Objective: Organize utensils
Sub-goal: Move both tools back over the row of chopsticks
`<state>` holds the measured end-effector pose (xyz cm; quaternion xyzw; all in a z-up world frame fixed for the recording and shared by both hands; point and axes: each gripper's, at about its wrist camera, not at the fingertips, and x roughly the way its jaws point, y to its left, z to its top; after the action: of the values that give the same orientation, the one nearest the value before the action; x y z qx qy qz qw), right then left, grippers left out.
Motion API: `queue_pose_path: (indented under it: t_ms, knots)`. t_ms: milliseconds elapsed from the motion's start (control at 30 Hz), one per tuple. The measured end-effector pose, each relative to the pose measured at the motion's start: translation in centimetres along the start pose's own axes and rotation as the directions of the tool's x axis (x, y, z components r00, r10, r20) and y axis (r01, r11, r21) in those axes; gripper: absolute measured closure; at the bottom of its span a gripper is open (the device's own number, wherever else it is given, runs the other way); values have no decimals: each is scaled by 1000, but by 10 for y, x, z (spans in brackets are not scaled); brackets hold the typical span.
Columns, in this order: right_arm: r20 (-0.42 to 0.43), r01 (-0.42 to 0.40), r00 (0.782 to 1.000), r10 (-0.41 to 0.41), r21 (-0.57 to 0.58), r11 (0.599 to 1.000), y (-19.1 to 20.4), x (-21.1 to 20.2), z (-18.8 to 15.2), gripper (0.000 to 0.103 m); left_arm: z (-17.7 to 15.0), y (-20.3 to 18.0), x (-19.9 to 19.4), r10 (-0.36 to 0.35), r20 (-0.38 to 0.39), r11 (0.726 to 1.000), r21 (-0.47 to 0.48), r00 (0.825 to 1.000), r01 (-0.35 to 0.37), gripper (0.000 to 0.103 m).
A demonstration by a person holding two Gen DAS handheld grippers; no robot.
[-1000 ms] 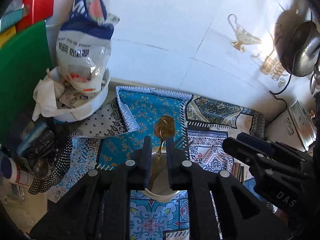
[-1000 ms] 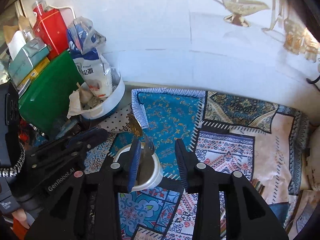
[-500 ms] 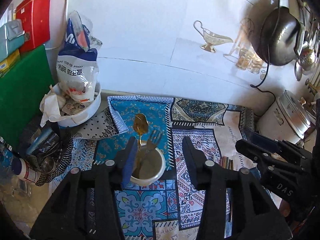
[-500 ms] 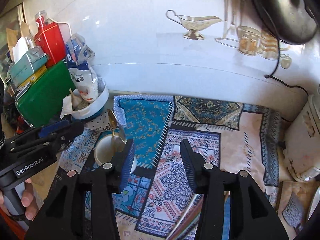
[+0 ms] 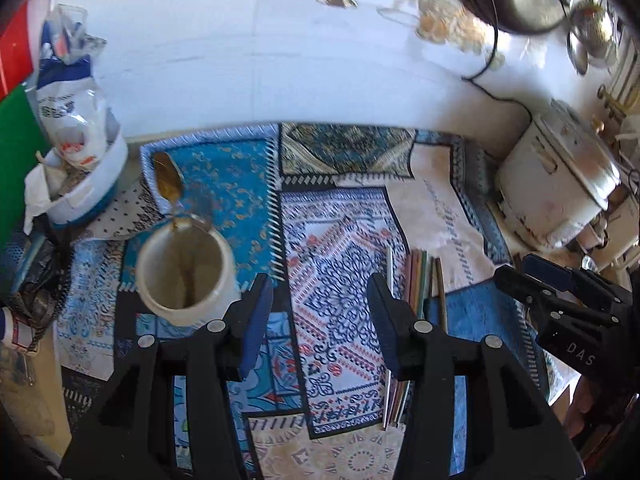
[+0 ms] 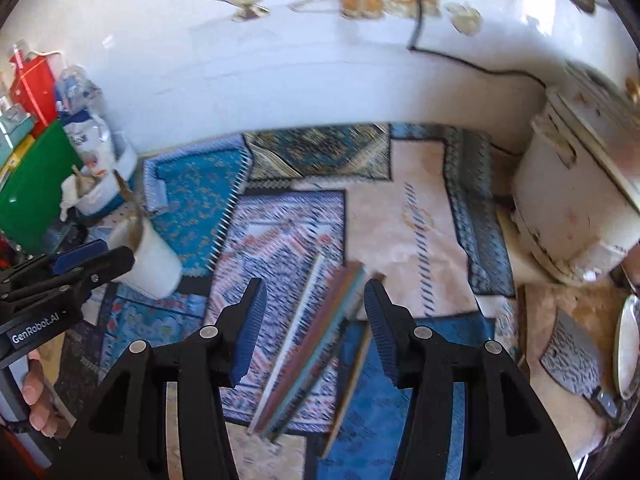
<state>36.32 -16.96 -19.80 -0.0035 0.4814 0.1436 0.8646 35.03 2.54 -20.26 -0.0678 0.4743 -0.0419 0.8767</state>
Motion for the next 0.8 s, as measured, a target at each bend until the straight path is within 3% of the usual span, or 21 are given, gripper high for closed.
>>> queue_pose_path:
  t_ms: [167, 500, 567, 633, 800]
  knots:
    - [-107, 46, 993, -43, 28, 999, -32, 29, -22, 56, -12, -20, 30, -6, -85, 1000, 27, 996, 8, 55]
    - [-281, -8, 959, 43, 123, 992, -61, 92, -51, 56, -34, -38, 86, 12, -221, 997, 71, 975, 4, 55]
    - [-296, -24, 953, 66, 142, 990, -62, 101, -51, 61, -36, -40, 95, 11, -242, 997, 78, 970, 8, 55]
    - [-315, -26, 947, 67, 133, 991, -60, 108, -50, 72, -37, -41, 103, 0, -262, 997, 73, 965, 20, 55]
    - [-328, -26, 943, 53, 85, 996, -53, 117, -48, 81, -38, -46, 121, -22, -294, 996, 80, 955, 47, 57]
